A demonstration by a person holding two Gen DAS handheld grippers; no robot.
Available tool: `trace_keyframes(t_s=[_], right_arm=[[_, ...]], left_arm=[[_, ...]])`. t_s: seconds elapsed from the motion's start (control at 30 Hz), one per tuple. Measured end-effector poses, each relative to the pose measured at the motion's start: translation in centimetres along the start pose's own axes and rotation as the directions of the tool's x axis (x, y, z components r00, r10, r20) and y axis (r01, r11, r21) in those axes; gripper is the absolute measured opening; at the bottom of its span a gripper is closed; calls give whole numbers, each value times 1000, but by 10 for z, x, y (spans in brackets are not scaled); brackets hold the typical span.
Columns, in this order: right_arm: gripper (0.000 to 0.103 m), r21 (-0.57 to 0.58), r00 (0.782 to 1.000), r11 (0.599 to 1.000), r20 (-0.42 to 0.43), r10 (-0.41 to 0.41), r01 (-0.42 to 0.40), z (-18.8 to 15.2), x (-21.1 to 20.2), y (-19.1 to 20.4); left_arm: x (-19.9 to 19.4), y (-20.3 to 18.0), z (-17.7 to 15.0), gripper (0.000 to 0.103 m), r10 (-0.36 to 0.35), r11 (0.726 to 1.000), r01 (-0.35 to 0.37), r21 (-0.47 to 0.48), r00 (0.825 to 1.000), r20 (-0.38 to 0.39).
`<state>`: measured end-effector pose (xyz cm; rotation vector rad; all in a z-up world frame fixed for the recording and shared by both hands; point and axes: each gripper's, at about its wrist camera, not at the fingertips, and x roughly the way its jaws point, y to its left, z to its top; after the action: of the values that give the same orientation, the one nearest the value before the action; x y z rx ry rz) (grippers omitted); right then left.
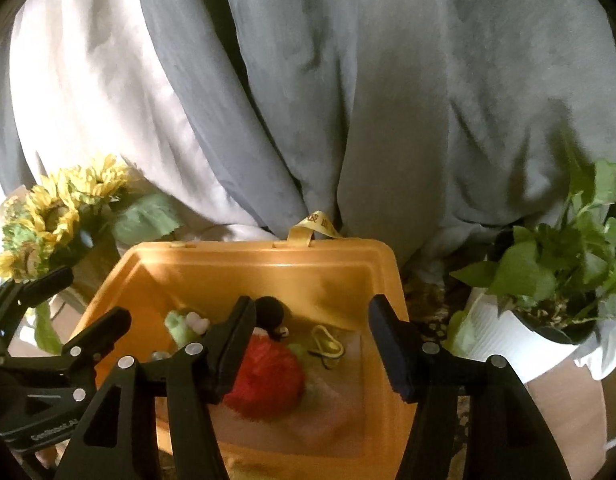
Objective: Organize soft objects
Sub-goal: 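Lower the frog and ring toy into the crate and open both grippers, then withdraw both grippers toward the pink sponge and green ball beside the crate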
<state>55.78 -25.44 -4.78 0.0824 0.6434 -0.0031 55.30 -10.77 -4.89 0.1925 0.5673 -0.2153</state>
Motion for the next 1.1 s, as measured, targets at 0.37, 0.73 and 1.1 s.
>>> trace_keyframes(t_s=[0.37,0.73,1.1], right_arm=[[75,19,994,1000,110,-10,8,-10,-62,5],[77,56,994,998,105,-18,12,-45,-93,-2],[77,88,1000,996,-2,-10,11,-84,-86,-12]], left_arm=[[-64,-6,-12,92,21,1000,-20,-8,993,118],[-93,-17,-45,98,26,1000,-26,0,990,141],[-90,-32,-78,98,-26,1000,25,10,997,71]])
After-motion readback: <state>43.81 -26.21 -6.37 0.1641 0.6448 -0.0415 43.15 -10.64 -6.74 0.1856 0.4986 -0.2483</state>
